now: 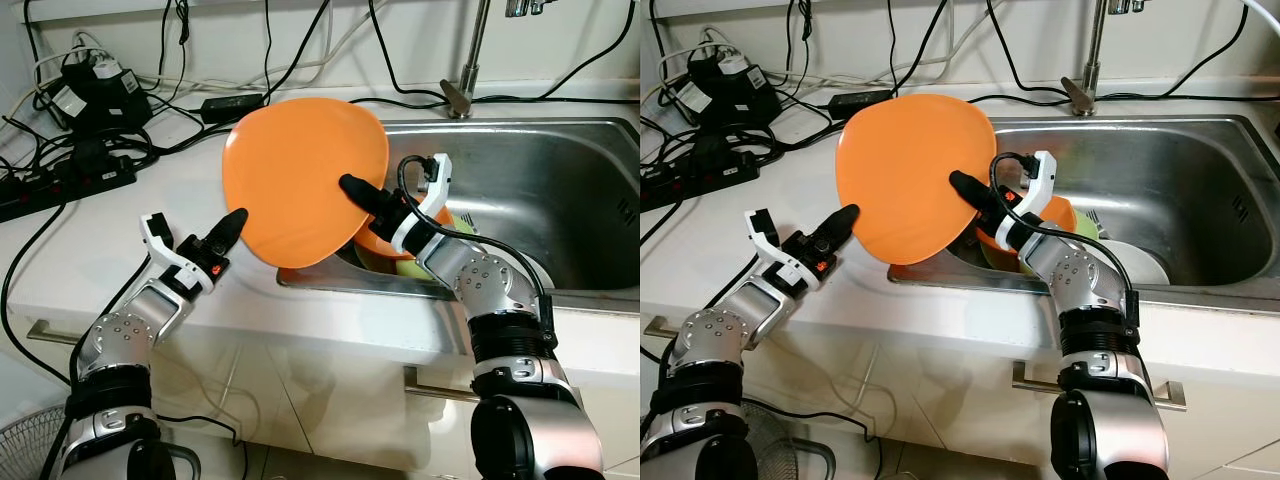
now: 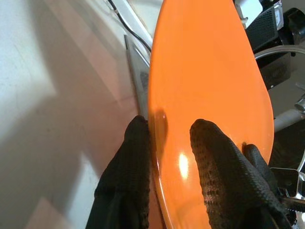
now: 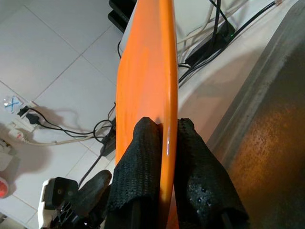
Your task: Kitchen organization
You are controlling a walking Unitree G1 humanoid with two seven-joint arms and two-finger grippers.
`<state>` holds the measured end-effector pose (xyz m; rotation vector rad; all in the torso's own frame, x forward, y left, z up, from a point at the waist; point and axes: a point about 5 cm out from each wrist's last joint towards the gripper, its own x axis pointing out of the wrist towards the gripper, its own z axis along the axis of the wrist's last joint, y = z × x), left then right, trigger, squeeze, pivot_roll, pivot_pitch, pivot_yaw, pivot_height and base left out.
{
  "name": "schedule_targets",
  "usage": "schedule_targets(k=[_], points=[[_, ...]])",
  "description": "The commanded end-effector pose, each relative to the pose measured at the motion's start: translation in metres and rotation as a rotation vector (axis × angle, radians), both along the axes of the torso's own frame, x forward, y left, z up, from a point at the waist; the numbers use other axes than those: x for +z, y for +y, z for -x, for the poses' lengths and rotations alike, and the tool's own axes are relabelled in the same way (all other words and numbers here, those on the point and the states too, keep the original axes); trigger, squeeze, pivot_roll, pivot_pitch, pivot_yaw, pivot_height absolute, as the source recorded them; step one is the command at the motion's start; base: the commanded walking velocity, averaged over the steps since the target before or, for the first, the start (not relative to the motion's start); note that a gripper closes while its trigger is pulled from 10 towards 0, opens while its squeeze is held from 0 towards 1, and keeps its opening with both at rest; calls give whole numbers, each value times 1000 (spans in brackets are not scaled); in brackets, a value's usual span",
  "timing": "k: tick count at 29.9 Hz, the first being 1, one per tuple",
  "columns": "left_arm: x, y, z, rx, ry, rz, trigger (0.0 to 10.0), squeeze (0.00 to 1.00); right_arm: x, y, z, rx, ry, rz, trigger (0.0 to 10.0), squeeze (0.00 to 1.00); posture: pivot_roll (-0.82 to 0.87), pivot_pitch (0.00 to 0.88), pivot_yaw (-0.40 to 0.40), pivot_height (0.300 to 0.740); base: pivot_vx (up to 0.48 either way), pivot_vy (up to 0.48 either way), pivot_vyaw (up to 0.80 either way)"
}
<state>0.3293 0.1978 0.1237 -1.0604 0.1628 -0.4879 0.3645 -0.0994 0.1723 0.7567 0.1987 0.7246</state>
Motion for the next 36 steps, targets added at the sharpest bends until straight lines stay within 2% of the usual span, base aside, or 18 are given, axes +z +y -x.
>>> schedule_targets(k=[1, 25, 26, 29, 36], points=[[7, 2, -2, 8, -29, -6, 10000, 1000, 7, 4, -3, -5, -23, 8, 0, 0, -29, 0, 130, 740, 0, 0, 0], [6, 2, -2, 14, -28, -15, 10000, 1000, 7, 4, -3, -6, -23, 9, 0, 0, -29, 0, 130, 740, 0, 0, 0], [13, -3, -3, 4, -54, -57, 10000, 0, 9, 1, -6, -49, -27, -7, 0, 0, -22, 0, 131, 740, 0, 0, 0], [26, -12, -4, -15, -97, -117, 10000, 0, 11, -2, -11, -113, -29, -32, 0, 0, -21, 0, 131, 740, 0, 0, 0], [26, -12, -3, -13, -90, -132, 10000, 0, 11, -1, -11, -110, -30, -33, 0, 0, -13, 0, 131, 740, 0, 0, 0]])
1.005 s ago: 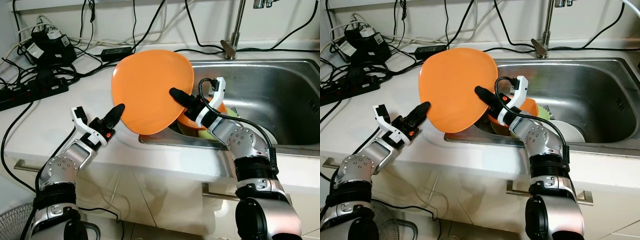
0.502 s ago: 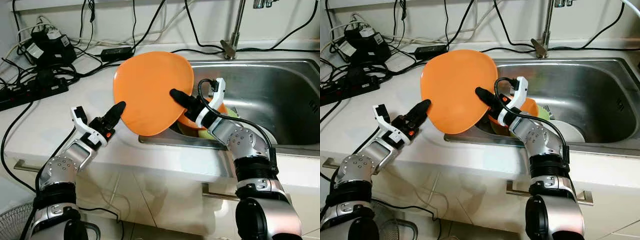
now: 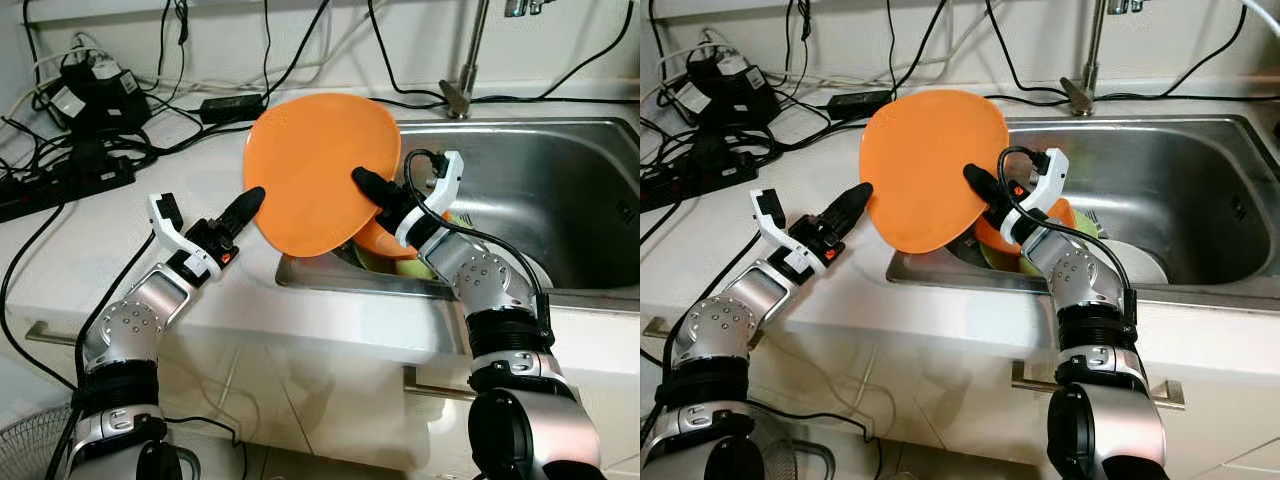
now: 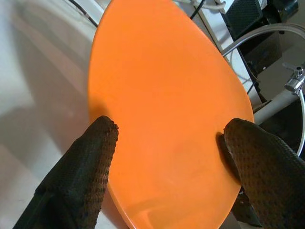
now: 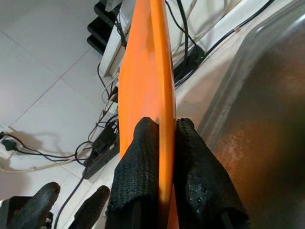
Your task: Kitchen organization
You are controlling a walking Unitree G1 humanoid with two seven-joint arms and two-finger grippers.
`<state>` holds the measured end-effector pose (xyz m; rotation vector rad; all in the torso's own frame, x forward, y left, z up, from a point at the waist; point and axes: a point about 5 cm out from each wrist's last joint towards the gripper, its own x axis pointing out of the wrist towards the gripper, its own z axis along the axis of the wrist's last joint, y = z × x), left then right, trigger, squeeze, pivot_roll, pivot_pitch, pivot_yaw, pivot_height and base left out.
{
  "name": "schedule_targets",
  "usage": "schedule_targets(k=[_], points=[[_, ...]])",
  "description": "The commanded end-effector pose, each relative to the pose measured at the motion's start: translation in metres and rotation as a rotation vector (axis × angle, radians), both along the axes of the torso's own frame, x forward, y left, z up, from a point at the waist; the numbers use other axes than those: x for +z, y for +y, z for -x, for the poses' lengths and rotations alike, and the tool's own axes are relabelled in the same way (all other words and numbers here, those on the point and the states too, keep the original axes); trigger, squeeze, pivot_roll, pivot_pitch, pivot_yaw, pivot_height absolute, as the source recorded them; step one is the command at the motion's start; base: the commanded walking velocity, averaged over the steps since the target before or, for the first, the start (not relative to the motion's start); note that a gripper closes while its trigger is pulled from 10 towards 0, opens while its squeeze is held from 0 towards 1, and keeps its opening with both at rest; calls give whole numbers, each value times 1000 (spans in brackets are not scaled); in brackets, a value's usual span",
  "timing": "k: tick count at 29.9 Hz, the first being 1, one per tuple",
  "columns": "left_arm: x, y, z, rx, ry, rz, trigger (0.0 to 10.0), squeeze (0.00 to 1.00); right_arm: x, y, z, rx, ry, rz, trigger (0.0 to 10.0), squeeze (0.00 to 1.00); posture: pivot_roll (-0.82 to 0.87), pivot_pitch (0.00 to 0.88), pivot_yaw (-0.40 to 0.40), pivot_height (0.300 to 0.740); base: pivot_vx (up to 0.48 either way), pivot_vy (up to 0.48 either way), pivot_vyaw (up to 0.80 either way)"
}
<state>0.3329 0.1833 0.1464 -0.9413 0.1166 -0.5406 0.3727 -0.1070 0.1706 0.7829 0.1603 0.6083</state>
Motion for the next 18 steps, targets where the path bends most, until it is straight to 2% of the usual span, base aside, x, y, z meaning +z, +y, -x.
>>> schedule_targets(k=[1, 8, 12, 14, 18], points=[[3, 3, 1, 11, 0, -38, 10000, 0, 12, 7, -4, 8, -46, -15, 0, 0, -12, 0, 131, 740, 0, 0, 0], [4, 2, 2, 13, -1, -46, 10000, 0, 13, 6, -6, -21, -46, -25, 0, 0, -13, 0, 133, 740, 0, 0, 0], [4, 1, 2, 10, -1, -47, 10000, 0, 16, -4, -10, -104, -46, -68, 0, 0, -14, 0, 133, 740, 0, 0, 0], [3, 1, 3, 11, 3, -49, 10000, 0, 15, -16, -14, -202, -24, -106, 0, 0, -14, 0, 133, 740, 0, 0, 0], [3, 1, 3, 13, 4, -51, 10000, 0, 15, -22, -16, -250, -17, -112, 0, 0, -13, 0, 133, 740, 0, 0, 0]])
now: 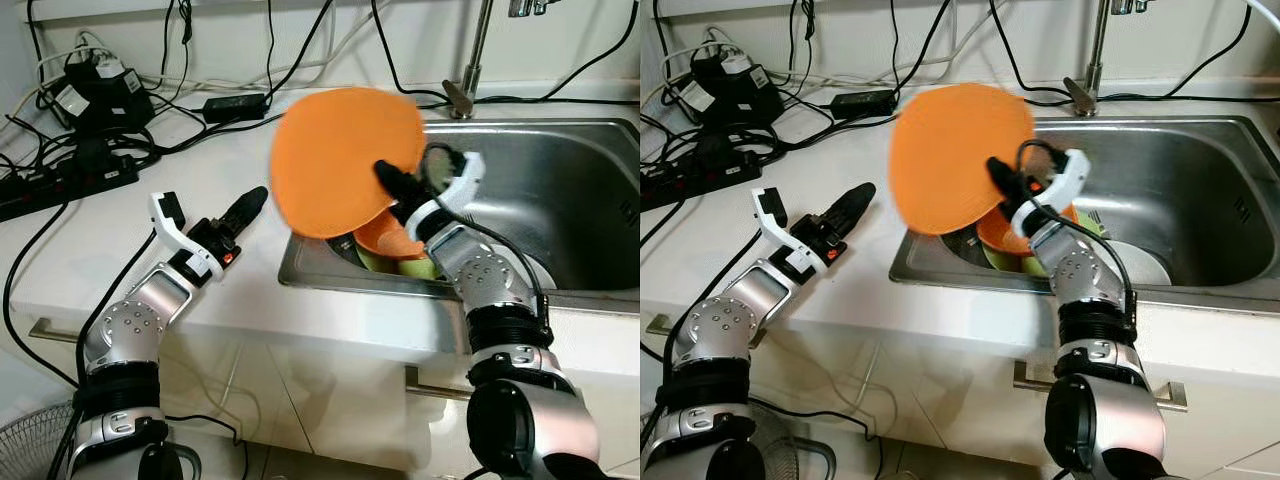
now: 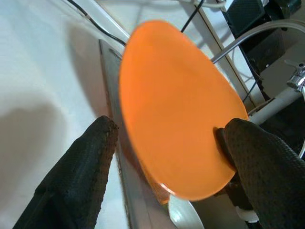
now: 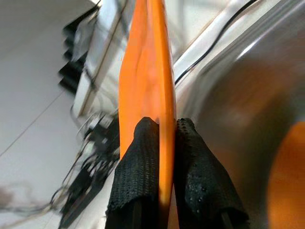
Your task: Kitchen organization
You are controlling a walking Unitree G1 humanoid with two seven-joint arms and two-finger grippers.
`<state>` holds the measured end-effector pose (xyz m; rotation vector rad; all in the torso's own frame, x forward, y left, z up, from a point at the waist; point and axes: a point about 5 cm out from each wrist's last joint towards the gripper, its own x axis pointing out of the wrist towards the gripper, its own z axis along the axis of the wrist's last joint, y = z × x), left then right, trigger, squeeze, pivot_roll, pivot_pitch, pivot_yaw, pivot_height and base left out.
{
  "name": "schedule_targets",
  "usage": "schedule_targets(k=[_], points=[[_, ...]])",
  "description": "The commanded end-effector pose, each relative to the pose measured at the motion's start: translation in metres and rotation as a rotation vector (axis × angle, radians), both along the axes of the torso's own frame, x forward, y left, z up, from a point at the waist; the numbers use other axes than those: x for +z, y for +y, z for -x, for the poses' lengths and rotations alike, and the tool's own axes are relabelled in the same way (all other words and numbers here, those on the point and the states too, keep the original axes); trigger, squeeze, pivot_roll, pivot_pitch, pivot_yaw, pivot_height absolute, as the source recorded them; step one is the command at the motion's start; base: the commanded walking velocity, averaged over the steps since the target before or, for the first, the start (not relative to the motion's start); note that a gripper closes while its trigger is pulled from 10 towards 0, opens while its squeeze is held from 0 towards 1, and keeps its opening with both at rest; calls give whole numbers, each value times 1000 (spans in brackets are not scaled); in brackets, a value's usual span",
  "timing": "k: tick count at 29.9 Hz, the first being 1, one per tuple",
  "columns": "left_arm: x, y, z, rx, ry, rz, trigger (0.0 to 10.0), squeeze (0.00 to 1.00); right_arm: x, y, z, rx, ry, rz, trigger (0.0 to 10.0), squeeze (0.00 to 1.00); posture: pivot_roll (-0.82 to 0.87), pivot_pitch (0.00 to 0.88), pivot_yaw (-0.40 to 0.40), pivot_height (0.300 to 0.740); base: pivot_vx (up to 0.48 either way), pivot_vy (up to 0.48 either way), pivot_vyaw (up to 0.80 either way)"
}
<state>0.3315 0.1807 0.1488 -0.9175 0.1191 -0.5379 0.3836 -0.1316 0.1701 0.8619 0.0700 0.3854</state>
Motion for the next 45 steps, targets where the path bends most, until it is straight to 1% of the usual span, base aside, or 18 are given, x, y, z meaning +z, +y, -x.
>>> schedule_targets(k=[1, 3, 5, 10, 12, 14, 22, 28, 29, 30, 31, 32, 33, 37, 38, 39, 40, 45], points=[[1, 3, 2, 12, 6, -31, 10000, 0, 15, 0, -6, -38, -42, -37, 0, 0, -13, 0, 133, 740, 0, 0, 0], [1, 3, 2, 14, 5, -35, 10000, 0, 15, -3, -6, -64, -41, -28, 0, 0, -14, 0, 133, 740, 0, 0, 0], [7, 3, 0, 50, -22, -111, 10000, 0, 14, -21, -10, -206, -23, 39, 0, 0, -14, 0, 132, 740, 0, 0, 0], [10, 1, -2, 60, -17, -254, 10000, 0, 13, -40, -11, -329, 3, 148, 0, 0, -15, 1, 130, 740, 0, 0, 0], [8, -6, 0, 6, -42, -461, 10000, 0, 9, -47, -11, -367, 33, 261, 0, 0, -19, 1, 128, 740, 0, 0, 0], [8, -14, 2, -45, -86, -595, 10000, 0, 4, -53, -10, -393, 63, 353, 0, 0, -21, 3, 129, 740, 0, 0, 0], [16, -37, 4, -151, -141, -661, 10000, 0, -20, -55, -8, -390, 174, 504, 0, 0, -24, 5, 126, 740, 0, 0, 0], [13, -52, 7, -264, -155, -692, 10000, 0, -40, -43, -4, -276, 249, 569, 314, 0, -26, 4, 132, 740, 0, 0, 0], [10, -55, 9, -301, -151, -703, 10000, 0, -44, -41, -3, -259, 255, 581, 2275, 0, -26, 4, 132, 740, 0, 0, 0], [10, -55, 9, -301, -151, -703, 10000, 0, -44, -41, -3, -259, 255, 581, 2275, 0, -26, 4, 132, 740, 0, 0, 0], [8, -57, 10, -323, -141, -707, 10000, 0, -45, -40, -3, -249, 259, 585, 3961, 0, -28, 4, 135, 740, 0, 0, 0], [8, -57, 10, -323, -141, -707, 10000, 0, -45, -40, -3, -249, 259, 585, 3961, 0, -28, 4, 135, 740, 0, 0, 0], [6, -59, 11, -345, -135, -715, 10000, 0, -47, -38, -2, -233, 265, 594, 9843, 0, -29, 4, 139, 740, 0, 0, 0], [3, -62, 13, -377, -131, -722, 10000, 0, -51, -34, -1, -194, 268, 614, 10000, 0, -31, 4, 141, 740, 0, 0, 0], [3, -62, 13, -381, -130, -723, 10000, 0, -52, -33, -1, -183, 270, 614, 10000, 776, -31, 5, 142, 740, 0, 0, 0], [3, -62, 13, -381, -130, -723, 10000, 0, -52, -33, -1, -183, 270, 614, 10000, 776, -31, 5, 142, 740, 0, 0, 0], [3, -63, 13, -388, -130, -726, 10000, 0, -54, -32, 0, -170, 277, 618, 10000, 1000, -30, 5, 141, 740, 0, 0, 0], [2, -63, 13, -386, -125, -726, 10000, 0, -56, -30, 1, -158, 281, 619, 10000, 1000, -28, 4, 141, 740, 0, 0, 0]])
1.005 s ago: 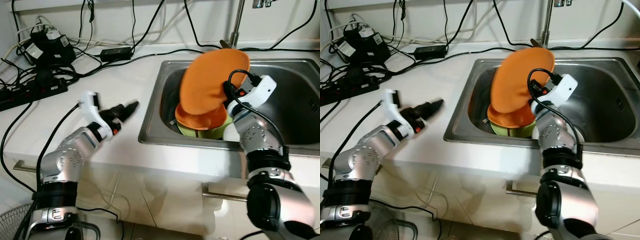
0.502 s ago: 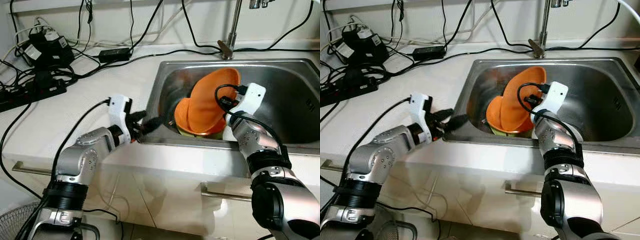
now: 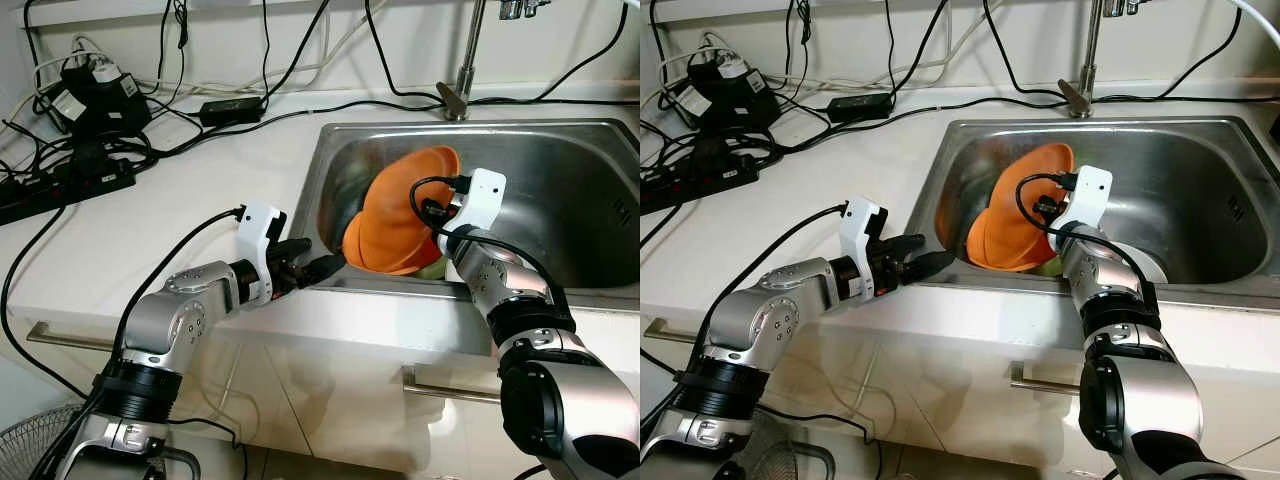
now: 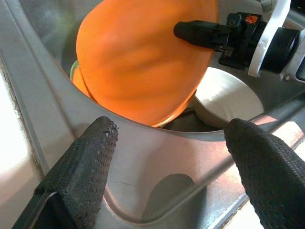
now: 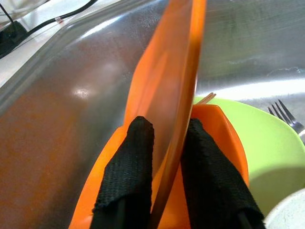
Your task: Kitchen organization
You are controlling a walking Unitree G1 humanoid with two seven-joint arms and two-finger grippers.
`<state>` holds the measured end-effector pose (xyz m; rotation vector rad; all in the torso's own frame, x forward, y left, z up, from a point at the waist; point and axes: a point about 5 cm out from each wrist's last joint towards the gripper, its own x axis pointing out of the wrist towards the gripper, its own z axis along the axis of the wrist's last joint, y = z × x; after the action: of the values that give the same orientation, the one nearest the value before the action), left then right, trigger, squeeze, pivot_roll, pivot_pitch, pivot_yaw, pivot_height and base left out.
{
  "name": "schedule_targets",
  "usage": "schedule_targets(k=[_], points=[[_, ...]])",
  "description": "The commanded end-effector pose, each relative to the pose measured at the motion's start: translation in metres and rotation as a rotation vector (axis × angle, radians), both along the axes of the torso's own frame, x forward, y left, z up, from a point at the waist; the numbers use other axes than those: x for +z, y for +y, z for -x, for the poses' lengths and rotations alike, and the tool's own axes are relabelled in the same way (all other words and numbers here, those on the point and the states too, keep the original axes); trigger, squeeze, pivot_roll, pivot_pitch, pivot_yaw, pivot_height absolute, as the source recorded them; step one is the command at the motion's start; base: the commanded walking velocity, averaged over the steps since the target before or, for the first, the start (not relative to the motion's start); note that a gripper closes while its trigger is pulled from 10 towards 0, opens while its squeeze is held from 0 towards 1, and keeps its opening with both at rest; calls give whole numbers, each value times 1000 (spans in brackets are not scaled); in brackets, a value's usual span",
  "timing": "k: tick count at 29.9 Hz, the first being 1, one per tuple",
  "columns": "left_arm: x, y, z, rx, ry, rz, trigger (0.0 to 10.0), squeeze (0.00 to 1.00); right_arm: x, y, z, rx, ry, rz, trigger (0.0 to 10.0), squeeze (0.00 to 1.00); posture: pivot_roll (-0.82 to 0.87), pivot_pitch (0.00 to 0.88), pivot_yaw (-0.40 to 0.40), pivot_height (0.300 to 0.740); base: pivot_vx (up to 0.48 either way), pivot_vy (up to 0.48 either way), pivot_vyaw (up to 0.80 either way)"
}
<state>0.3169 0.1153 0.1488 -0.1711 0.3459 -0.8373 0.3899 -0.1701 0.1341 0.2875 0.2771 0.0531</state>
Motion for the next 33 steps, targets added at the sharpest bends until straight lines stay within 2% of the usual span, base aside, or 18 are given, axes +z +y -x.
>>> schedule_targets(k=[1, 13, 18, 19, 20, 23, 32, 33], points=[[2, 4, -2, 4, 1, -26, 10000, 0, -20, 9, 7, 36, 78, -17, 10000, 1000, -28, 4, 141, 740, 0, 0, 0], [2, 8, -3, 16, 5, -27, 10000, 0, -25, 8, 9, 33, 102, -7, 10000, 1000, -22, 0, 145, 740, 0, 0, 0], [2, 9, -3, 22, 11, -26, 10000, 0, -28, 0, 10, -8, 130, 20, 10000, 1000, -21, 0, 144, 740, 0, 0, 0], [1, 10, -3, 26, 17, -29, 10000, 0, -30, -8, 11, -51, 144, 73, 10000, 1000, -20, 0, 143, 740, 0, 0, 0], [0, 11, -3, 27, 18, -30, 10000, 0, -31, -10, 12, -62, 147, 86, 10000, 1000, -20, 0, 143, 740, 0, 0, 0], [-1, 11, -2, 28, 21, -32, 10000, 0, -31, -11, 12, -67, 154, 80, 10000, 1000, -20, 0, 142, 740, 0, 0, 0], [-1, 11, -2, 30, 26, -27, 10000, 0, -30, -9, 11, -65, 147, 67, 10000, 1000, -20, 0, 143, 740, 0, 0, 0], [0, 11, -3, 41, 6, -28, 10000, 0, -22, -9, 8, -74, 82, 91, 10000, 1000, -22, 0, 144, 740, 0, 0, 0]])
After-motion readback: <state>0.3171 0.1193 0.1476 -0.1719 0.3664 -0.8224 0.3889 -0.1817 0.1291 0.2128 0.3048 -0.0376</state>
